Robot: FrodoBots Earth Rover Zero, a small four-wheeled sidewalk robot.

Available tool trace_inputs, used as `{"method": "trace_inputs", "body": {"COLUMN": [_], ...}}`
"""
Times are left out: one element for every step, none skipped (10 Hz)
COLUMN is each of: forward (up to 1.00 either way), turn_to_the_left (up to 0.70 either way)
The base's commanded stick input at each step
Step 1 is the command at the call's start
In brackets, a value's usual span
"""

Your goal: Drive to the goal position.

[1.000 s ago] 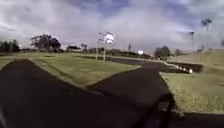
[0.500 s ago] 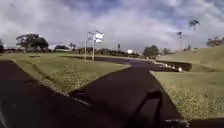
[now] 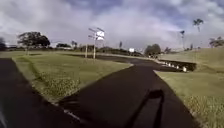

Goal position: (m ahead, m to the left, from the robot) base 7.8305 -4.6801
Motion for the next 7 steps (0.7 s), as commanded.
{"method": "trace_inputs", "body": {"forward": [0.7, 0.7, 0.7, 0.7, 0.7, 0.7, 0.7], "turn_to_the_left": [0.0, -0.01, -0.02, -0.24, -0.35, -0.35, -0.35]}}
